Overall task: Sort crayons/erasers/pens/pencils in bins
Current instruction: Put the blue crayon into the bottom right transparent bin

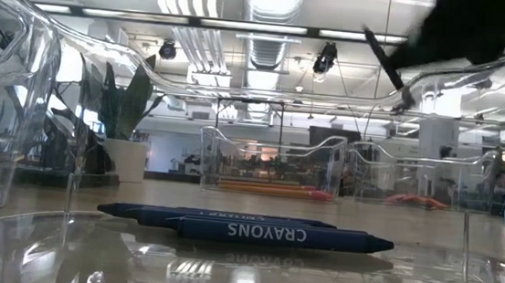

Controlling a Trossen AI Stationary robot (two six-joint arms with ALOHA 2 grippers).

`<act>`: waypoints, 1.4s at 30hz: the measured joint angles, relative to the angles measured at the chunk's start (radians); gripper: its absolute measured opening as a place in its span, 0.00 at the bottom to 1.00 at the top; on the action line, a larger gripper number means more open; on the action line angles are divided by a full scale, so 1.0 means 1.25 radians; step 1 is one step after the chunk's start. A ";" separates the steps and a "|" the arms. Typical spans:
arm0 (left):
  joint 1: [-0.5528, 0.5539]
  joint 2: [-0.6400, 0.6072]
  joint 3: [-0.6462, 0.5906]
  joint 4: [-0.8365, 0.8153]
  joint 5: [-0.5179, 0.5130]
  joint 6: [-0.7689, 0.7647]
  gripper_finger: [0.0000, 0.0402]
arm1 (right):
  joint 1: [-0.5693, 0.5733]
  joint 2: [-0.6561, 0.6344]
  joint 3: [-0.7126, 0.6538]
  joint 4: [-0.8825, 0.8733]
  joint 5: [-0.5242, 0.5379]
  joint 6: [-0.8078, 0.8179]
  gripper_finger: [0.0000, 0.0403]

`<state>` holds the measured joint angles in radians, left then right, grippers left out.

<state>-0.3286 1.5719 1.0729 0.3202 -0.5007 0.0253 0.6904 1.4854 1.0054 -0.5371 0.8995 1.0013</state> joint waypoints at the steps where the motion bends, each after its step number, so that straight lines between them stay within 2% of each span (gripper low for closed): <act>1: 0.000 0.000 0.000 -0.002 0.000 0.005 0.49 | -0.003 0.001 0.000 0.060 0.003 -0.054 0.03; 4: 0.000 0.000 0.000 -0.020 -0.006 0.007 0.49 | -0.003 0.003 0.001 0.224 -0.031 -0.202 0.03; 8: 0.000 0.000 0.000 -0.020 -0.033 0.007 0.49 | -0.003 0.005 0.002 0.388 -0.148 -0.299 0.03; 12: 0.001 0.000 -0.001 -0.035 -0.046 0.007 0.49 | -0.003 0.008 0.002 0.450 -0.250 -0.290 0.03; 16: 0.001 0.000 -0.001 -0.039 -0.046 0.007 0.49 | -0.003 0.038 0.002 0.468 -0.277 -0.241 0.03; 22: 0.001 0.000 -0.001 -0.043 -0.046 0.007 0.49 | -0.005 0.119 0.002 0.566 -0.350 -0.216 0.03; 25: 0.001 0.000 -0.001 -0.047 -0.046 0.007 0.49 | -0.006 0.140 0.002 0.571 -0.352 -0.206 0.03; 32: 0.001 0.000 -0.001 -0.049 -0.046 0.006 0.49 | -0.010 0.202 0.005 0.633 -0.416 -0.205 0.03; 37: 0.001 0.000 -0.001 -0.049 -0.046 0.005 0.49 | -0.010 0.252 0.062 0.624 -0.424 -0.242 0.03; 39: 0.000 0.000 -0.001 -0.048 -0.046 0.005 0.49 | -0.010 0.269 0.095 0.599 -0.434 -0.268 0.03; 42: 0.000 0.000 -0.001 -0.048 -0.046 -0.013 0.49 | -0.011 0.284 0.160 0.485 -0.447 -0.290 0.03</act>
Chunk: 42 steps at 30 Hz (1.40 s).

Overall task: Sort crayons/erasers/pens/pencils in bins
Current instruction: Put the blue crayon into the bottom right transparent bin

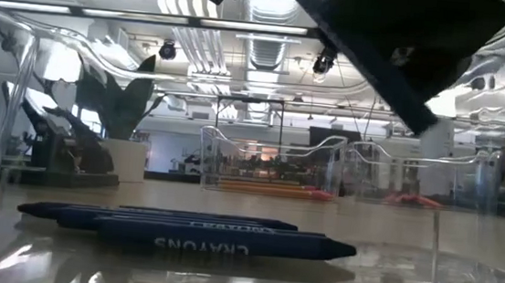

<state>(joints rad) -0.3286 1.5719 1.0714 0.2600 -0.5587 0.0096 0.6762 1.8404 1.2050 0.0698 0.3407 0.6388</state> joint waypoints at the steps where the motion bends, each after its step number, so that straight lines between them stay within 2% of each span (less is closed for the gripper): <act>1: 0.000 0.000 0.000 0.000 0.000 -0.002 0.49 | 0.000 0.006 0.022 -0.044 -0.003 0.000 0.03; 6: 0.000 0.000 0.000 -0.007 0.000 -0.003 0.49 | -0.002 0.025 0.105 -0.189 0.013 -0.002 0.05; 16: 0.000 0.000 0.000 -0.019 0.000 -0.003 0.49 | -0.011 0.007 0.118 -0.212 0.018 -0.003 0.24; 21: 0.000 0.000 0.000 -0.020 0.000 -0.003 0.49 | -0.013 -0.041 0.118 -0.283 0.020 -0.016 0.31; 26: 0.000 0.000 0.000 -0.020 0.000 -0.003 0.49 | -0.012 -0.117 0.118 -0.394 0.020 0.013 0.31; 35: 0.001 0.000 0.000 -0.021 0.000 -0.003 0.49 | -0.009 -0.211 0.118 -0.678 0.051 0.245 0.29; 42: 0.001 0.000 0.000 -0.026 0.000 -0.003 0.49 | 0.035 -0.204 0.112 -0.874 0.035 0.499 0.29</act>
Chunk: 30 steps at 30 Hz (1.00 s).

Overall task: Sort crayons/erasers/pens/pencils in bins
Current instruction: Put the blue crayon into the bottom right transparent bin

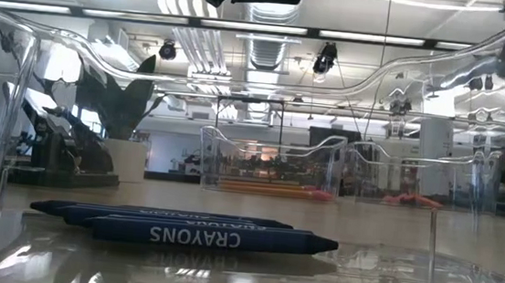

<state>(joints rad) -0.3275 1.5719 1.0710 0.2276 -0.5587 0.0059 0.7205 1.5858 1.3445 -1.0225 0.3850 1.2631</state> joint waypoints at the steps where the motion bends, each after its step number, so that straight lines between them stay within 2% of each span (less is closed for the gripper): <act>1: 0.000 0.000 0.000 0.000 0.000 0.000 0.49 | 0.007 0.005 -0.008 -0.001 -0.001 0.032 0.29; 5: 0.000 0.000 0.000 0.000 0.000 0.000 0.49 | 0.022 0.043 -0.026 0.015 -0.011 0.115 0.29; 13: -0.001 0.000 0.000 0.001 0.000 -0.001 0.49 | 0.024 0.129 -0.029 0.015 -0.185 0.214 0.33; 18: -0.001 0.000 0.000 0.001 0.000 -0.002 0.49 | 0.025 0.166 -0.029 0.023 -0.245 0.287 0.36; 30: -0.002 0.000 0.000 0.000 0.000 -0.002 0.49 | 0.026 0.181 -0.033 0.078 -0.241 0.288 0.37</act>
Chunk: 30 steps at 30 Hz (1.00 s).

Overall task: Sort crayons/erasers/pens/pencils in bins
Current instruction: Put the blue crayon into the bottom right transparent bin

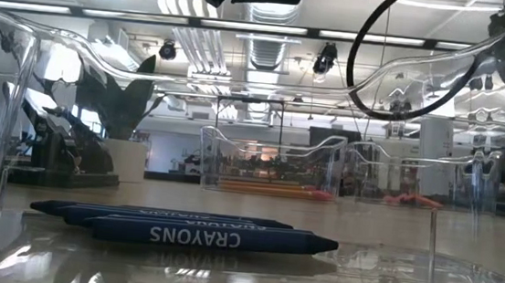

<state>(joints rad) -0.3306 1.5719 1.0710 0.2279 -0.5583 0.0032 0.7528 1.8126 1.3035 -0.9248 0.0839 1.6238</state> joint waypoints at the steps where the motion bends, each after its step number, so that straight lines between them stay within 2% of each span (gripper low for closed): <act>1: 0.000 0.000 0.000 0.000 0.000 0.000 0.49 | 0.000 0.000 -0.003 0.000 0.010 0.001 0.37; 7: 0.000 0.000 0.000 0.000 0.000 0.000 0.49 | 0.000 0.005 -0.009 0.015 0.038 0.015 0.35; 22: 0.000 0.000 0.000 -0.002 0.000 0.000 0.49 | 0.002 0.040 -0.019 0.021 0.017 0.022 0.30; 30: -0.001 0.000 0.000 -0.002 0.000 0.000 0.49 | 0.002 0.040 -0.023 0.027 0.017 -0.016 0.20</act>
<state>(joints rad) -0.3320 1.5719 1.0714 0.2260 -0.5578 0.0036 0.7547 1.8629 1.2749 -0.8915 0.1045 1.6043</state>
